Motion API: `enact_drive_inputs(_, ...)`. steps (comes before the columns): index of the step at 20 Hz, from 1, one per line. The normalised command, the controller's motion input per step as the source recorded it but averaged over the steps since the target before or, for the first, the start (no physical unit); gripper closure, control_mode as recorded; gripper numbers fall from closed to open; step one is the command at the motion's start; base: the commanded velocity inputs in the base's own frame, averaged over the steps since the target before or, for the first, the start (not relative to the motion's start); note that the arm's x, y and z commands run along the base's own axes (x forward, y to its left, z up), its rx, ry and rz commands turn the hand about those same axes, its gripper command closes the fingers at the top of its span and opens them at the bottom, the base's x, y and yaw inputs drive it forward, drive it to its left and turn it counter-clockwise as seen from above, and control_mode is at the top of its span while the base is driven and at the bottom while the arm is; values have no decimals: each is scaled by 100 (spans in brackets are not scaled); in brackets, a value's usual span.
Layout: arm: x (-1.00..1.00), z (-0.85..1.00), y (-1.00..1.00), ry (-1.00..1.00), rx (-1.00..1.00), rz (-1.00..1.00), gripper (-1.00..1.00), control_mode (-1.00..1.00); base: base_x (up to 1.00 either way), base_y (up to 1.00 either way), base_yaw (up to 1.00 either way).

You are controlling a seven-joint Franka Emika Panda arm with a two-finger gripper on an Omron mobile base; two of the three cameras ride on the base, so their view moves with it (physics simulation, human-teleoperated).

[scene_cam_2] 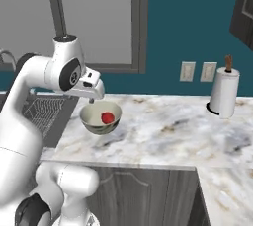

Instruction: Move the glass cup from next to the sink to the open cabinet. Then, move the bowl with the onion to the fridge to clear the area for faucet cleaning.

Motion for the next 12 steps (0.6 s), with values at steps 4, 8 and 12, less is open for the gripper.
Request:
enact_drive_inputs(4, 46, -28, -9, 8, 0, 0, -100, -100, 42, -19, -1)
enact_drive_inputs(8, 93, -78, -7, 16, 0, -1, -100, -100, 0, 0, 0)
enact_drive_inputs(12, 62, -97, -3, 17, 0, -1, -100, -100, 0, 0, 0)
